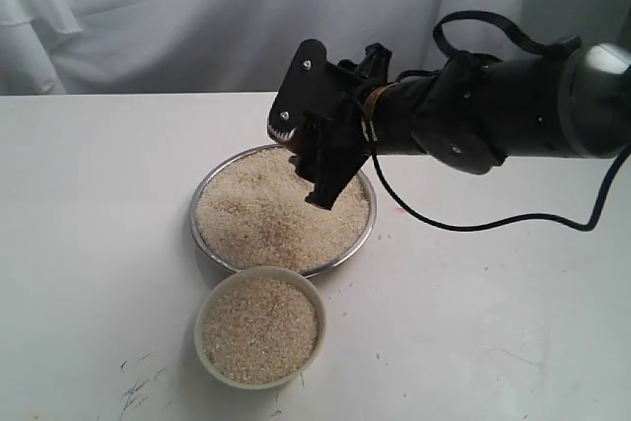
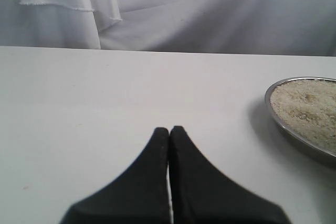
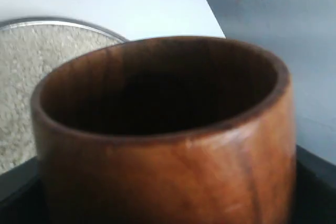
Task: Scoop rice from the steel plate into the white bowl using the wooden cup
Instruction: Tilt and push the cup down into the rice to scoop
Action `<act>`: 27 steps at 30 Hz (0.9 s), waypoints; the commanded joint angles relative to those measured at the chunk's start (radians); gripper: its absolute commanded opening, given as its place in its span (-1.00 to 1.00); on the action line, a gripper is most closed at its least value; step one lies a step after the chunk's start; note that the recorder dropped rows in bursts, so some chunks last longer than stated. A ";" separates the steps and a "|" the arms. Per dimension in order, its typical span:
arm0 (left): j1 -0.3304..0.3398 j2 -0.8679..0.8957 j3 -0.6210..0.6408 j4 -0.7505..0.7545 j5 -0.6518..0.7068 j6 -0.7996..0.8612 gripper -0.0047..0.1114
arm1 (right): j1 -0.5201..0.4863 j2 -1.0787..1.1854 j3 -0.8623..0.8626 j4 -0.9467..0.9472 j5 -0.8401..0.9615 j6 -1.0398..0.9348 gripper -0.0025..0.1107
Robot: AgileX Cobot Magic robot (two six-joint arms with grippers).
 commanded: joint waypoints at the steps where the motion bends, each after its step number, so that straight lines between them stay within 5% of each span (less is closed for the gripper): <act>1: -0.002 -0.005 0.005 -0.001 -0.006 -0.003 -0.92 | -0.009 -0.015 -0.043 0.352 0.127 -0.561 -0.96; 7: -0.002 -0.005 0.005 -0.001 -0.006 -0.003 -0.92 | -0.009 -0.015 -0.044 0.282 0.136 -0.600 -0.96; 14: -0.002 -0.005 0.005 -0.001 -0.006 -0.003 -0.92 | -0.009 0.070 -0.117 -0.237 0.239 -0.596 -0.96; 27: -0.002 -0.005 0.005 -0.001 -0.006 -0.003 -0.92 | -0.003 0.213 -0.289 -0.344 0.425 -0.596 -0.96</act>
